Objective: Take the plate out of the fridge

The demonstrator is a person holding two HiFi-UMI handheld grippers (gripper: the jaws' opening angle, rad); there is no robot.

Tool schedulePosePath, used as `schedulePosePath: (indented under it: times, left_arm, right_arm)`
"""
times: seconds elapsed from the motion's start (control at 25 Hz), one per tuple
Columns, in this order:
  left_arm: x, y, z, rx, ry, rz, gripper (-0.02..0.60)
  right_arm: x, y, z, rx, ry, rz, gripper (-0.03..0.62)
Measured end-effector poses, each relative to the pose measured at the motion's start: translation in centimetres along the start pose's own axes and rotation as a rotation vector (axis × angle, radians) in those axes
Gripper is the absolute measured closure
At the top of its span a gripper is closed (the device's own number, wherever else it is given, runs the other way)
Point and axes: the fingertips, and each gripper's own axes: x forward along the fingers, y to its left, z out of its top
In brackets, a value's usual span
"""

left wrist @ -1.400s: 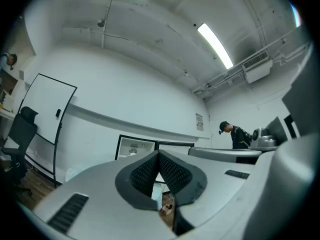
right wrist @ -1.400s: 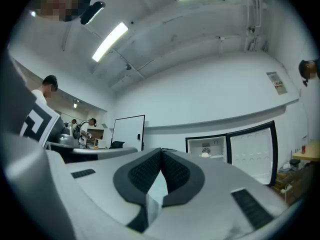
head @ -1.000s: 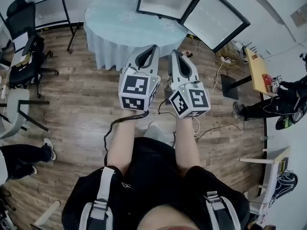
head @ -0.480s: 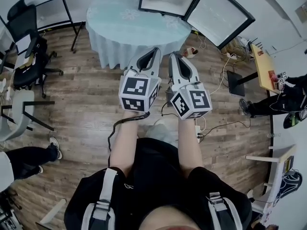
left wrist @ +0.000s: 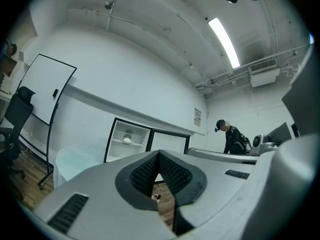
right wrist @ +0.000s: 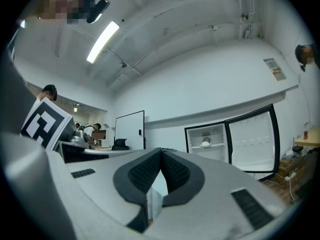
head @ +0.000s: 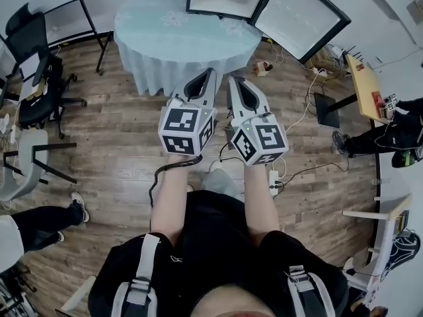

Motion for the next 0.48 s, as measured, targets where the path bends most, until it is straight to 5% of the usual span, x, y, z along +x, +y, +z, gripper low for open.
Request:
schedulePosePath:
  times: [0.48]
  left_arm:
    - [5.7,2.0,0.1,0.034,-0.006,0.084,0.580]
  right_arm:
    - [3.9,-5.3,0.0,0.020,-0.003,0.041,0.594]
